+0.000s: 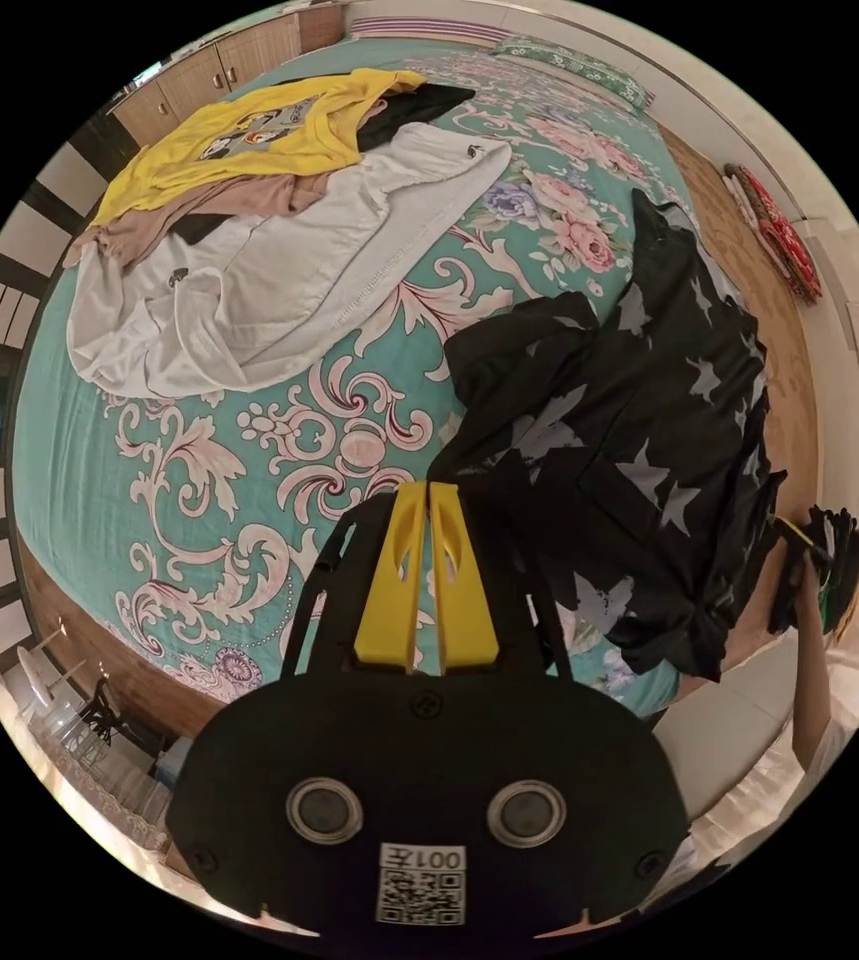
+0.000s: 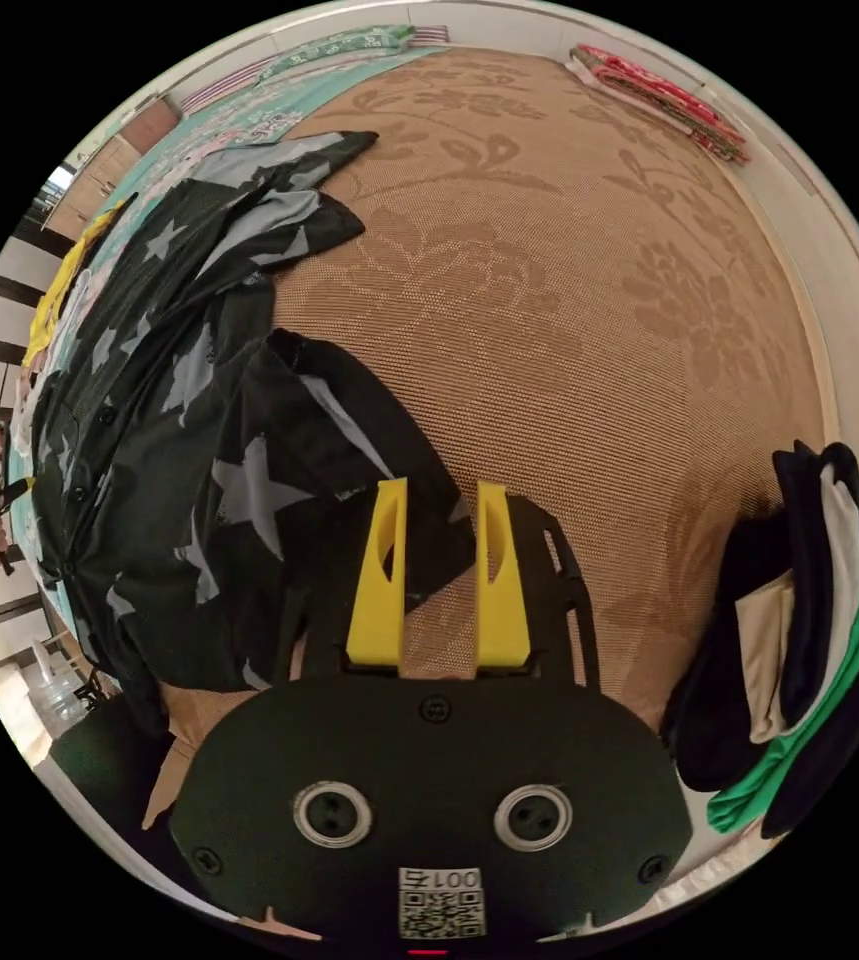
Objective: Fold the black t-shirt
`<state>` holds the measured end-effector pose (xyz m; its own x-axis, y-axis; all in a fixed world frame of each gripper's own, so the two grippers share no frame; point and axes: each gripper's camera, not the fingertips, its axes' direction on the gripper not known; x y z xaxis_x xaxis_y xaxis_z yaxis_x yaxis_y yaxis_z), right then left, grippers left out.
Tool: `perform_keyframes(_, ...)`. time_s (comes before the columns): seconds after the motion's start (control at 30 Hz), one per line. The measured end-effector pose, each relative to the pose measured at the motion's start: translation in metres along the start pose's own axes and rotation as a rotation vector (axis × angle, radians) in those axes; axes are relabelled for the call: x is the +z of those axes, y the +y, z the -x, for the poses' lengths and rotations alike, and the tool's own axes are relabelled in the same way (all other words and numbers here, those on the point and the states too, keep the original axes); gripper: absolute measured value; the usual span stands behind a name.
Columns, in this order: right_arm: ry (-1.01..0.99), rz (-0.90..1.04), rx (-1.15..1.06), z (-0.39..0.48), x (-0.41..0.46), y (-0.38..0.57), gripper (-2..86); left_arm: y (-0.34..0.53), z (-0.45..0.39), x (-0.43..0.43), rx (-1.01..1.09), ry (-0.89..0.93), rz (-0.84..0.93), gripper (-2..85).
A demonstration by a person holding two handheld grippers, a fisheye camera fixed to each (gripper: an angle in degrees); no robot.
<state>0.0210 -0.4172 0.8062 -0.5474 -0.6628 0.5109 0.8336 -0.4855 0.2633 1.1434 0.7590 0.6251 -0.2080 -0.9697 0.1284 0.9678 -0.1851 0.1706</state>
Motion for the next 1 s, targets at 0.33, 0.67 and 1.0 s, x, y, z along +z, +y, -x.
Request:
perform_keyframes(0.33, -0.109, 0.275, 0.106, -0.03, -0.045, 0.073, 1.2, -0.02, -0.046, -0.024, -0.051, 0.07, 0.021, -0.8)
perform_keyframes(0.67, -0.243, -0.156, -0.156, 0.011, -0.158, -0.088, 7.6, -0.095, -0.191, -0.144, 0.289, -0.098, -0.314, 4.1)
perform_keyframes(1.0, -0.062, -0.092, -0.554, 0.124, -0.148, -0.325, 9.8, -0.304, -0.479, -0.079, 1.251, -0.127, -0.025, 5.9)
